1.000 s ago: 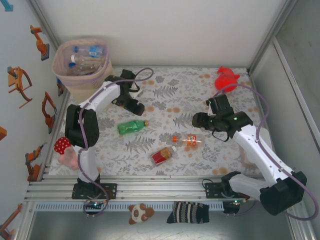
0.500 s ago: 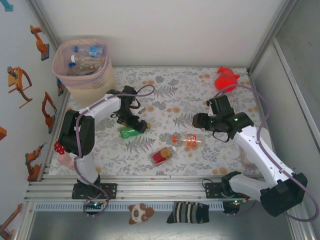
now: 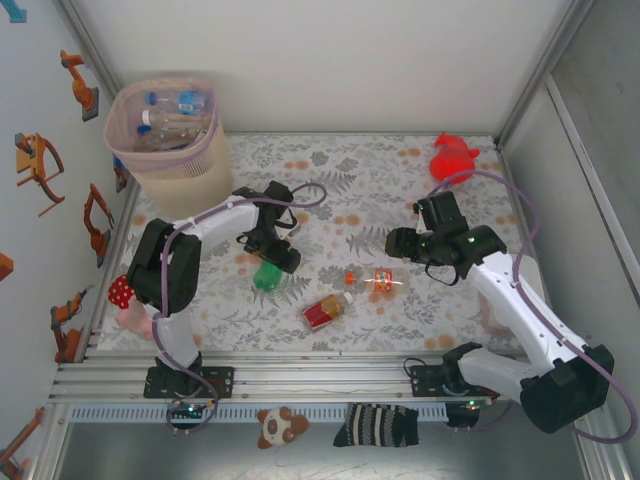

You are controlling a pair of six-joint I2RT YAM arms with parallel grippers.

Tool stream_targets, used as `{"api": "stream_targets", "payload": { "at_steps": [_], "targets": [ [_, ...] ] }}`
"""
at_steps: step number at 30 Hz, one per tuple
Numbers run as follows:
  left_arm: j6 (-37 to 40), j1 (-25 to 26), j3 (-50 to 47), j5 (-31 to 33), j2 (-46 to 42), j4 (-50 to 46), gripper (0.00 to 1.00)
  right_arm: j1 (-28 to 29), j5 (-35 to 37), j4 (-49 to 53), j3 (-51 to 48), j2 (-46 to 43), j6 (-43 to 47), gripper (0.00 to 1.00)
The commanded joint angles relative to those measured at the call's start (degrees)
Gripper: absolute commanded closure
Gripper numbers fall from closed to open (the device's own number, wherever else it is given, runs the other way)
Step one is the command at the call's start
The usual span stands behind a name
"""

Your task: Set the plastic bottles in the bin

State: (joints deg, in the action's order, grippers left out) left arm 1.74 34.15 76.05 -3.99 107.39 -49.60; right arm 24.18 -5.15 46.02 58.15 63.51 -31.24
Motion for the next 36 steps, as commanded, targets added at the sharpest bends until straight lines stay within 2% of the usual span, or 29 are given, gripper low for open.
{"api": "stream_targets", "payload": {
  "at_steps": [1, 6, 13, 22, 25, 36],
  "targets": [
    [-2.21, 0.39, 0.14, 2.53, 0.99, 0.63, 0.16, -0.32, 0.23, -0.13, -0.62, -0.98, 0.51, 0.34],
    [-3.29, 0.39, 0.24, 2.30, 1.72, 0.83, 0.23, -0.36, 0.23, -0.13, -0.69, -1.10, 0.49, 0.34],
    [-4.87, 0.37, 0.15, 3.19, 2.95, 0.30, 0.24, -0.33, 0.31, -0.14, -0.93, -1.35, 0.51, 0.34],
    [-5.43, 0.39, 0.06, 3.86, 2.15, 0.47, 0.37, -0.36, 0.49, 0.03, -0.96, -1.98, 0.50, 0.34],
    [-5.41, 0.39, 0.15, 4.46, 0.66, 0.40, 0.41, -0.35, 0.49, 0.03, -0.96, -2.14, 0.43, 0.34],
    [-4.66, -1.38, 5.73, 6.97, -11.62, -3.52, 0.44, -0.33, 0.76, 0.36, 0.00, -2.17, 0.62, 0.34]
  ]
}}
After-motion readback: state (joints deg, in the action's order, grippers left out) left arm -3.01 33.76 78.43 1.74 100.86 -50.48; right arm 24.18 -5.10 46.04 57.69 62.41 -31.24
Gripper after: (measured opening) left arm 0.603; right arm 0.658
